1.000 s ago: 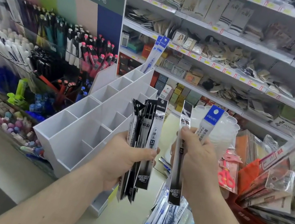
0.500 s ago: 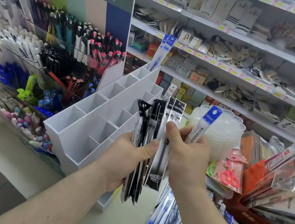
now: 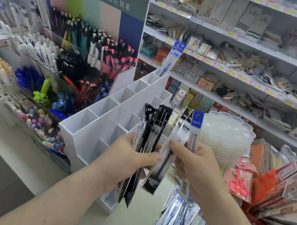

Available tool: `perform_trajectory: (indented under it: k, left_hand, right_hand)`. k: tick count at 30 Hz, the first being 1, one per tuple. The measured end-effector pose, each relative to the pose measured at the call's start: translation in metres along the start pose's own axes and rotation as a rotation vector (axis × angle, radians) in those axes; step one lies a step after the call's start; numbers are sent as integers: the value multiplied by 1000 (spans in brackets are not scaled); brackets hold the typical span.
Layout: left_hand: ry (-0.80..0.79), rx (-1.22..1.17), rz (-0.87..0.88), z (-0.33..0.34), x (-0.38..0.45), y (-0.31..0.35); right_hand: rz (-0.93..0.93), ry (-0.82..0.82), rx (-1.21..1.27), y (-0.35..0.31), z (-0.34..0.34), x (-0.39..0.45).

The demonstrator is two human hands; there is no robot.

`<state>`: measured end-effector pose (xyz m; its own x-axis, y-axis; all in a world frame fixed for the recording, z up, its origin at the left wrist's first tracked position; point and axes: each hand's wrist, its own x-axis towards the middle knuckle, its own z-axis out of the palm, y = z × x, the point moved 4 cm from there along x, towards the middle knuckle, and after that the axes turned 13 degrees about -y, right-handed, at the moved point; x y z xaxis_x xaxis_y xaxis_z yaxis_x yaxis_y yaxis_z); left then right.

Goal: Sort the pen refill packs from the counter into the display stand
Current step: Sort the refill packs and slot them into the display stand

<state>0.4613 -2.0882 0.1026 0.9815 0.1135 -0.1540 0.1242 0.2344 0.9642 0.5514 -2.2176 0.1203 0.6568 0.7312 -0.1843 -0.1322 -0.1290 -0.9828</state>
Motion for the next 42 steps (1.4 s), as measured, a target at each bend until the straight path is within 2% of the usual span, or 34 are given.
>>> perform_trajectory:
  k: [5, 11, 16, 22, 29, 34, 42]
  left_hand:
    - [156, 53, 105, -18, -15, 30]
    - [321, 15, 239, -41, -37, 72]
    - [378, -44, 254, -45, -51, 75]
    - [426, -44, 248, -53, -54, 76]
    - [426, -59, 237, -60, -52, 77]
    - [425, -58, 236, -67, -52, 77]
    - [396, -66, 226, -68, -46, 73]
  right_hand:
    - [-3, 90, 206, -5, -13, 14]
    - [-71, 268, 282, -28, -20, 44]
    - [-211, 363, 242, -66, -4, 76]
    - [-337, 381, 21, -94, 13, 113]
    - [-306, 308, -248, -101, 29, 137]
    - [-301, 245, -299, -99, 36, 142]
    - [-57, 43, -544, -69, 67, 157]
